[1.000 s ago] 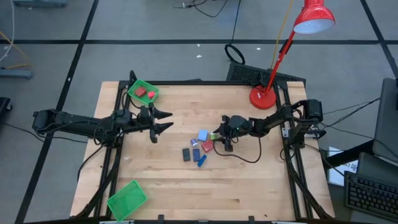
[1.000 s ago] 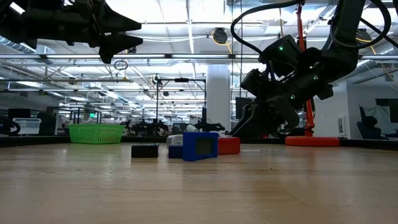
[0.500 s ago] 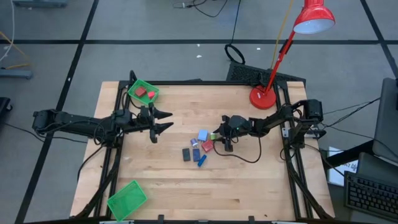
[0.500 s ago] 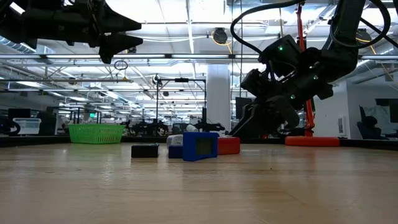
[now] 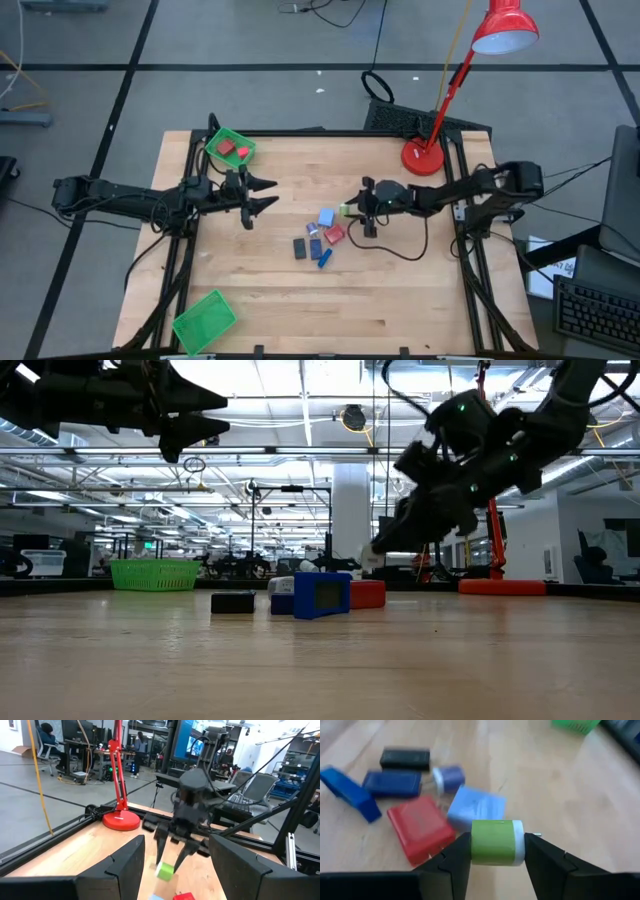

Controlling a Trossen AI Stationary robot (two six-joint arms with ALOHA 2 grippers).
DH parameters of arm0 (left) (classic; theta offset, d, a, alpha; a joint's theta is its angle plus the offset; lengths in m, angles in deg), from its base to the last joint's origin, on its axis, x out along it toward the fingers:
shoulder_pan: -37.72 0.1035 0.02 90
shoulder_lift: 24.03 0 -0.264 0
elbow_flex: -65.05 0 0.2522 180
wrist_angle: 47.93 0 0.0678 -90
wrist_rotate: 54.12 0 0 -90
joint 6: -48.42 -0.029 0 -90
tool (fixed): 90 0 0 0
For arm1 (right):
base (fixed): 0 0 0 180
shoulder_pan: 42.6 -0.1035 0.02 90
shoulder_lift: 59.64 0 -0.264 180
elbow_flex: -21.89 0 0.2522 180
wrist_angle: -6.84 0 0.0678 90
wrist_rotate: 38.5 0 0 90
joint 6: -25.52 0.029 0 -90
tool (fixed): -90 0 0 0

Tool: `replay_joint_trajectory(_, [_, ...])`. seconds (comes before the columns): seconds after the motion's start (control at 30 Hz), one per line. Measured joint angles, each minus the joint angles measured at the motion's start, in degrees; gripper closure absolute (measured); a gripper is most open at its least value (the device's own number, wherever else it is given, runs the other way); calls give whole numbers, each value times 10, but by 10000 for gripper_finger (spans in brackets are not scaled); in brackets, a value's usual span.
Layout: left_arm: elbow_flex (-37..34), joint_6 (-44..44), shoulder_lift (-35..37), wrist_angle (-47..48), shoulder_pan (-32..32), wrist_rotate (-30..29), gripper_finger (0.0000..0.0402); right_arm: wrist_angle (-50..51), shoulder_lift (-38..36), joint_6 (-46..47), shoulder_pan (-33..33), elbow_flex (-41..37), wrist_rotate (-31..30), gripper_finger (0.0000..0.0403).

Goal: Pick & Place Office items
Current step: Put the green charger adapter into the top green basket

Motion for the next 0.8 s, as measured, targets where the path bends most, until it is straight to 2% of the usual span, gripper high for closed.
replay_joint_trajectory(0.1, [0, 12, 0, 0, 0, -12, 179, 30, -40, -7, -1, 0, -15, 253])
replay_joint_trajectory(0.27, [0, 89, 0, 0, 1, -42, 178, 73, -100, -30, -1, 0, -17, 249])
replay_joint_trajectory(0.47, [0, 159, -28, -1, 10, -46, 178, 90, -146, -67, -1, 0, -21, 254])
replay_joint_trajectory(0.6, [0, 179, -82, -29, 10, -44, 178, 92, -155, -91, -3, 0, -23, 251])
replay_joint_trajectory(0.73, [4, 196, -148, -107, 11, -44, 171, 95, -155, -135, -25, 0, -66, 254])
replay_joint_trajectory(0.8, [22, 211, -179, -109, 15, -39, 159, 99, -155, -165, -41, 0, -101, 254])
